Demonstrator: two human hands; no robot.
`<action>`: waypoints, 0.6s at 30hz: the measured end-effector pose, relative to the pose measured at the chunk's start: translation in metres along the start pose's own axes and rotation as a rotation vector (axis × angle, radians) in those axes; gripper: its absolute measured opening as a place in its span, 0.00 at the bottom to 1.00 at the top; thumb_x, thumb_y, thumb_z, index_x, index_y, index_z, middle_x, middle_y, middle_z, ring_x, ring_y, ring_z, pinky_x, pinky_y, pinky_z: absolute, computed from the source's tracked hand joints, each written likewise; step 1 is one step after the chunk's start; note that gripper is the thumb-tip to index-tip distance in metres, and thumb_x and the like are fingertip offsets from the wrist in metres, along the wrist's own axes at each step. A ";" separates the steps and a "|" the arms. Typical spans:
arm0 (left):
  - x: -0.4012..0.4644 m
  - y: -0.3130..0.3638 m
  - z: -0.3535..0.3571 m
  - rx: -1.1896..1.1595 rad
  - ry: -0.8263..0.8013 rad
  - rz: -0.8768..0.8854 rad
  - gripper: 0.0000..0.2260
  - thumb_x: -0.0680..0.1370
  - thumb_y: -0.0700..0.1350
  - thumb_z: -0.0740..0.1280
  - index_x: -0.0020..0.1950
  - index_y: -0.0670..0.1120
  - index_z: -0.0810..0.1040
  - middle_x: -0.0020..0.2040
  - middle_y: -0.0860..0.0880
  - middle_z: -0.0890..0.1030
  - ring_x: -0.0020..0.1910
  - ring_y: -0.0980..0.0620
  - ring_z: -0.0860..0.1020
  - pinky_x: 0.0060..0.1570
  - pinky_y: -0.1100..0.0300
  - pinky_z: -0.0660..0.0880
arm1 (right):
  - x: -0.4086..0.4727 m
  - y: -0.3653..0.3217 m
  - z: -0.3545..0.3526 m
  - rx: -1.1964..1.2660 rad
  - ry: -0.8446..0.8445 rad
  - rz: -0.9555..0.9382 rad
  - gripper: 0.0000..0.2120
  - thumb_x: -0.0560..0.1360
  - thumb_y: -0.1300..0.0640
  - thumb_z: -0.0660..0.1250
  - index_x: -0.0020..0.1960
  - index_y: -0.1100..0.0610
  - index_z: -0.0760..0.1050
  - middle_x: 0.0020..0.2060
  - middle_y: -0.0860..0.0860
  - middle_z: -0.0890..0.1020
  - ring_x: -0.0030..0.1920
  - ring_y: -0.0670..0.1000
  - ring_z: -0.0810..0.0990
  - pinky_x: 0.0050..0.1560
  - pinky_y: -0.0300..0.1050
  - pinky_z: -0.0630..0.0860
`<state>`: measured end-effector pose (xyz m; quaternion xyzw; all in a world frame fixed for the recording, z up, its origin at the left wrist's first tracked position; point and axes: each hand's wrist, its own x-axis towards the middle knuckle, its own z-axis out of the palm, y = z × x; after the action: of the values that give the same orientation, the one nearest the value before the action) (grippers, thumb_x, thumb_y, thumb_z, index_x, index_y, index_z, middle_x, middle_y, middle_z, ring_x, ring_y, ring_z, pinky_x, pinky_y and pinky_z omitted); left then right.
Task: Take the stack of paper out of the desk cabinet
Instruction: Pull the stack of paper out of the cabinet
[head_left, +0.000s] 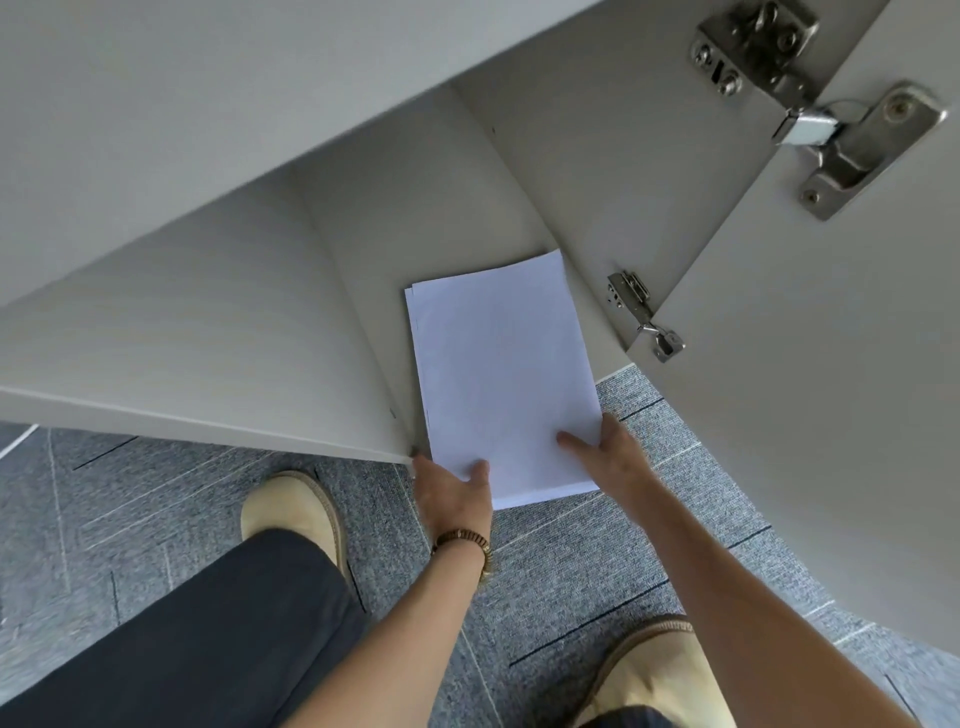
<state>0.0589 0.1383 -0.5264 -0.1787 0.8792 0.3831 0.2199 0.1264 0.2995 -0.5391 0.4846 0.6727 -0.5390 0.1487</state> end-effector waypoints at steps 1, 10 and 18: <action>-0.002 0.002 -0.004 -0.014 -0.009 -0.014 0.25 0.74 0.42 0.74 0.67 0.37 0.71 0.62 0.38 0.81 0.56 0.39 0.81 0.53 0.51 0.79 | -0.005 0.000 -0.002 -0.006 -0.020 -0.005 0.27 0.74 0.49 0.71 0.68 0.59 0.70 0.59 0.60 0.80 0.59 0.61 0.78 0.60 0.58 0.76; -0.006 0.022 -0.045 -0.099 -0.417 -0.200 0.21 0.73 0.41 0.76 0.63 0.40 0.77 0.60 0.46 0.82 0.56 0.47 0.78 0.58 0.55 0.73 | -0.059 0.008 -0.022 0.082 -0.092 0.017 0.29 0.72 0.56 0.74 0.71 0.54 0.68 0.60 0.54 0.81 0.61 0.58 0.78 0.66 0.61 0.74; -0.066 0.043 -0.109 -0.001 -0.537 0.012 0.19 0.75 0.33 0.71 0.63 0.46 0.75 0.59 0.45 0.81 0.58 0.45 0.80 0.58 0.53 0.75 | -0.138 -0.007 -0.031 0.146 -0.053 0.081 0.33 0.69 0.55 0.74 0.71 0.56 0.68 0.60 0.56 0.80 0.59 0.59 0.79 0.61 0.58 0.78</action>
<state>0.0665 0.0930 -0.3999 -0.0655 0.7902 0.4185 0.4429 0.1978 0.2587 -0.4237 0.5066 0.6075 -0.5926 0.1522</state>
